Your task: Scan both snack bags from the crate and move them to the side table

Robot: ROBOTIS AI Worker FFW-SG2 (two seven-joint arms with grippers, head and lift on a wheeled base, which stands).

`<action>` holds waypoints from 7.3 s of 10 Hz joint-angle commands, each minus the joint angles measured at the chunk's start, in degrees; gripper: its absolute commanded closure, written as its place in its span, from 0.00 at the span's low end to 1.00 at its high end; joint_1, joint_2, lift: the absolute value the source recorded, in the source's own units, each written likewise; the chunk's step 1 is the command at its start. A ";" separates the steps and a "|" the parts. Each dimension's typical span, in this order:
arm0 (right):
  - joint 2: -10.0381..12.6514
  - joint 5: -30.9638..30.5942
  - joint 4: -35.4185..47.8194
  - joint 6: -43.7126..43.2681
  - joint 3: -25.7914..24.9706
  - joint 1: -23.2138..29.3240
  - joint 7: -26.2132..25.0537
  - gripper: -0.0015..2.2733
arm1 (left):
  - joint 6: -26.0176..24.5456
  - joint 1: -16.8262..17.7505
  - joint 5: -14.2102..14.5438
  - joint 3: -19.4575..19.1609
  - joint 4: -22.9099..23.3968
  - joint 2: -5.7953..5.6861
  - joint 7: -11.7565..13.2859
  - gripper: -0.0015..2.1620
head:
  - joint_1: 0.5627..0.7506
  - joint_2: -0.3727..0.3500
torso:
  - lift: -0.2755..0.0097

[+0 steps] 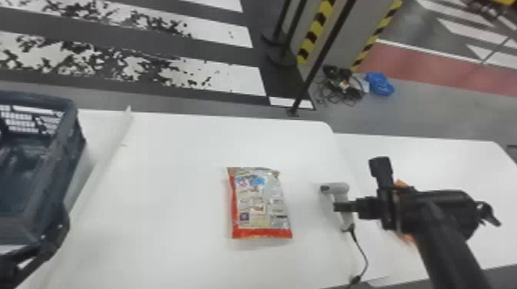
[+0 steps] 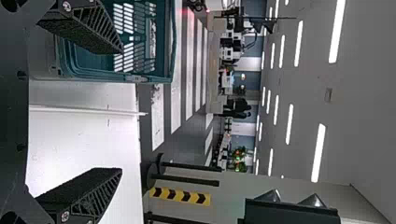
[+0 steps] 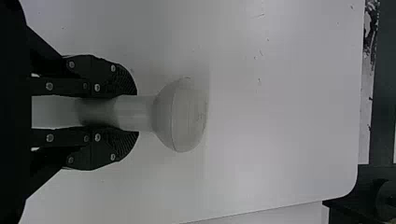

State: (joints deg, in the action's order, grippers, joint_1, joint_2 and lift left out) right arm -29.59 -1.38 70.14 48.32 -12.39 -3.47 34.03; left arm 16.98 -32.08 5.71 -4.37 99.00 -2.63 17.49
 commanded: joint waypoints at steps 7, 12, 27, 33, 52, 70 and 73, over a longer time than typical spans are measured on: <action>7.26 2.17 32.60 19.32 -4.49 16.48 0.51 0.98 | -0.07 0.44 -0.09 0.07 -0.38 0.17 0.00 0.05 | 0.70 0.04 | 0.86; 8.85 3.14 42.62 24.07 -2.20 19.73 0.42 0.98 | -0.24 0.52 -0.17 0.07 -0.56 0.08 0.09 0.05 | 0.70 0.15 | 0.86; 9.90 -0.02 39.20 26.70 5.18 13.14 -0.19 0.98 | -0.07 0.52 -0.09 -0.02 -0.82 0.26 0.00 0.05 | 0.70 0.28 | 0.86; 7.97 -0.81 35.77 19.14 -1.06 13.14 -0.89 0.98 | -0.07 0.61 -0.09 -0.02 -1.09 0.34 0.00 0.05 | 0.70 0.22 | 0.86; 3.84 -3.98 11.77 2.09 1.23 6.02 -4.15 0.98 | -0.07 0.52 -0.09 -0.02 -1.09 0.34 0.00 0.05 | 0.70 0.03 | 0.86; 5.77 4.20 24.78 7.19 -6.51 11.82 -5.99 0.04 | -0.07 0.26 -0.09 -0.11 -0.73 0.26 0.00 0.05 | 0.70 0.03 | 0.86; 9.46 9.82 34.71 8.42 -9.06 17.27 -5.82 0.04 | -0.07 0.26 -0.09 -0.11 -0.73 0.43 0.00 0.05 | 0.70 0.06 | 0.86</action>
State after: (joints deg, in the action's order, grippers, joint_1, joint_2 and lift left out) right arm -20.97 7.83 103.18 56.00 -21.26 13.07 28.20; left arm 17.07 -31.82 5.62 -4.48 98.26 -2.25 17.49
